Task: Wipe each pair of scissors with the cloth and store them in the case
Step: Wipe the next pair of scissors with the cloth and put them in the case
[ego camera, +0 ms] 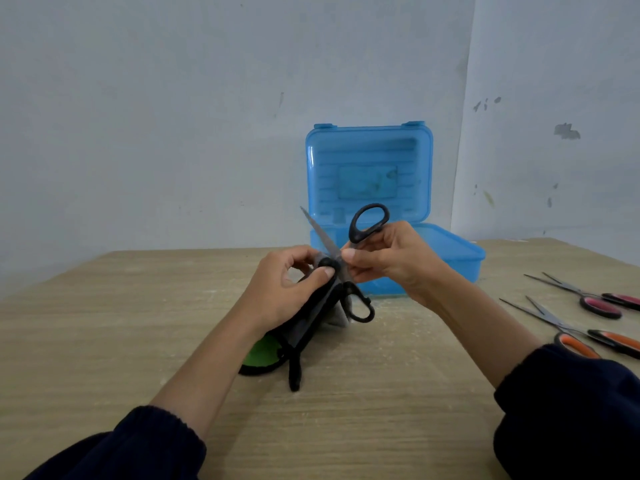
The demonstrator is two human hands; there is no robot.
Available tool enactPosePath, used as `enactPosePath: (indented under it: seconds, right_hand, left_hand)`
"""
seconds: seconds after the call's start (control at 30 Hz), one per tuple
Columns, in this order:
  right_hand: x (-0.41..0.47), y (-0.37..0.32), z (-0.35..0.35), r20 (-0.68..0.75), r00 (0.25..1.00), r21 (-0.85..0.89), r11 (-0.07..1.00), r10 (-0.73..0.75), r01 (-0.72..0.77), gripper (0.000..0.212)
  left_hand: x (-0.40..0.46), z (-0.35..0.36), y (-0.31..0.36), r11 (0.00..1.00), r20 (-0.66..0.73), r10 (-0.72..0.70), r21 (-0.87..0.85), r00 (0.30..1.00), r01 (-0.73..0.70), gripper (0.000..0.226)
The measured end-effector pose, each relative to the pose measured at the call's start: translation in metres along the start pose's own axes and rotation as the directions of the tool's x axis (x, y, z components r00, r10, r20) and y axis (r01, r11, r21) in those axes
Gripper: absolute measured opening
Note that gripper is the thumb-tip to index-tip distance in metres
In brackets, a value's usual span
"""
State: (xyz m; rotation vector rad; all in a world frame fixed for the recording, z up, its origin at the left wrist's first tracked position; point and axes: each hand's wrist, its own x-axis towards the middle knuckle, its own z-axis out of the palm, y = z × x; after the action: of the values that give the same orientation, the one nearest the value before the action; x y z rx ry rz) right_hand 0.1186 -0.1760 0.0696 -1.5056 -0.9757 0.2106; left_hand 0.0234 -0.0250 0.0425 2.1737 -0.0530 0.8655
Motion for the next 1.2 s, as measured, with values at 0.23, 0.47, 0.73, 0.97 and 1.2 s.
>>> enactPosePath:
  seconds: [0.23,0.47,0.73,0.97,1.2]
  right_hand:
    - [0.002,-0.002,-0.001,-0.054,0.998,0.020,0.999,-0.030,0.031,0.001]
    - [0.001,-0.007,-0.007,-0.019,1.000,0.008,1.000,-0.012,0.012,0.002]
    - [0.000,-0.003,-0.001,-0.039,0.999,-0.001,1.000,-0.011,0.011,0.005]
    - [0.002,-0.006,-0.020,-0.148,0.988,0.064,0.998,0.036,-0.027,0.010]
    - [-0.001,-0.019,-0.042,-0.044,0.993,-0.523,0.844,0.111,-0.118,0.014]
  left_hand:
    - [-0.001,0.000,0.000,0.999,-0.012,0.030,0.041,0.999,-0.029,0.013]
    - [-0.003,0.004,0.006,1.000,-0.056,0.025,0.003,0.998,-0.024,0.008]
    - [-0.003,0.006,0.010,0.999,-0.048,0.036,-0.007,0.998,-0.036,0.010]
    - [-0.004,-0.006,-0.005,0.997,-0.085,-0.069,-0.042,0.994,0.065,0.009]
    - [0.003,-0.012,-0.004,0.893,-0.299,-0.362,-0.381,0.883,0.238,0.012]
